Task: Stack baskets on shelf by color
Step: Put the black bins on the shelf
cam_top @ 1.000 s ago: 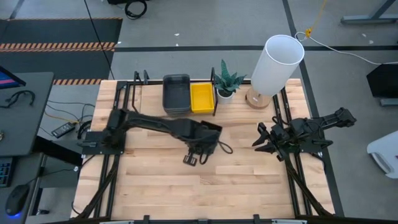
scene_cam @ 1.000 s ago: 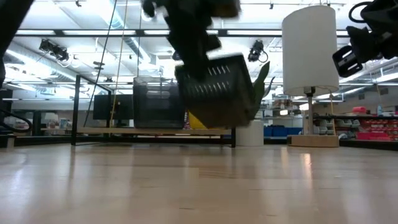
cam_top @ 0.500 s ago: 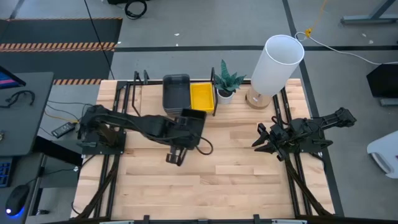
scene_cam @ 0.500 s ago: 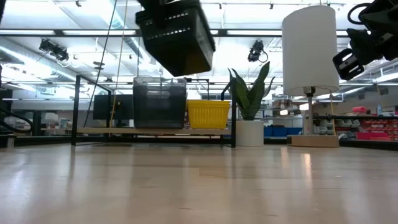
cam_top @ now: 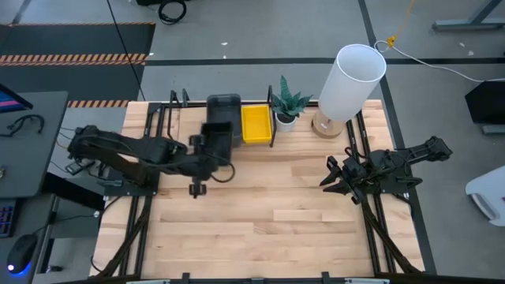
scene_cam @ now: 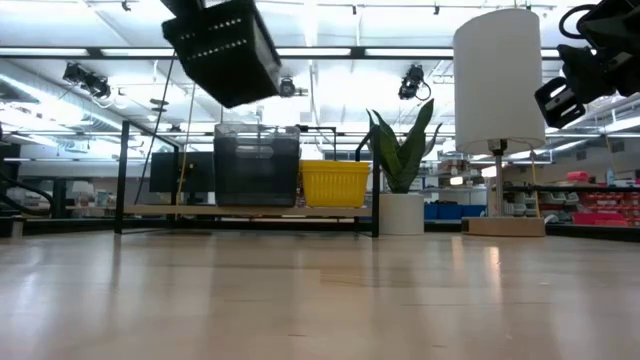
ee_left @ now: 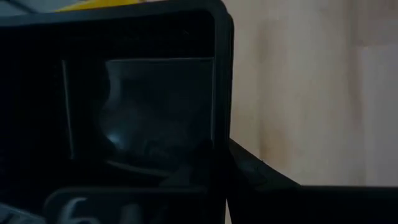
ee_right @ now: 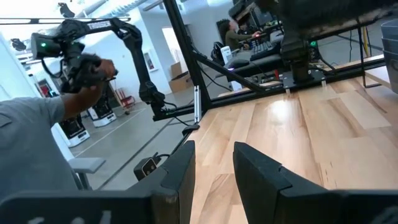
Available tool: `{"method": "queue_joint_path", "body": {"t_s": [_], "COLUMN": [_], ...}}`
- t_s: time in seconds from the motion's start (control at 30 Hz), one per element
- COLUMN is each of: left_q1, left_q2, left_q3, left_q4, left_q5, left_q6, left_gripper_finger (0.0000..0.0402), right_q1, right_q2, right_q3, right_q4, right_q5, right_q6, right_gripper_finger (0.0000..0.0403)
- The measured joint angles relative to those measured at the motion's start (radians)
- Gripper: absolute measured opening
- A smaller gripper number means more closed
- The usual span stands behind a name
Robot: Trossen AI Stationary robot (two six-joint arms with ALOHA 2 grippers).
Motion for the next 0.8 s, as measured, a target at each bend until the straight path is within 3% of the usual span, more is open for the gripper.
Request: {"method": "queue_joint_path", "body": {"t_s": [0.17, 0.37, 0.63, 0.8], "left_q1": [0.029, 0.127, 0.265, 0.307], "left_q2": [-0.042, -0.053, -0.104, -0.114], "left_q3": [-0.001, -0.003, -0.164, -0.254], "left_q4": [-0.121, -0.270, -0.221, -0.079], "left_q5": [-0.133, -0.160, -0.160, -0.133], "left_q6": [-0.024, -0.039, 0.069, 0.164], "left_gripper_finger": [0.0021, 0.0026, 0.0023, 0.0024], "right_q1": [0.000, 0.000, 0.000, 0.000], "right_q2": [0.000, 0.000, 0.000, 0.000], "right_q3": [0.000, 0.000, 0.000, 0.000], "right_q4": [0.000, 0.000, 0.000, 0.006], "right_q5": [0.000, 0.000, 0.000, 0.001], "right_q6": [0.000, -0.001, 0.000, 0.000], "right_gripper_finger": [0.0114, 0.0115, 0.0115, 0.0115]}}
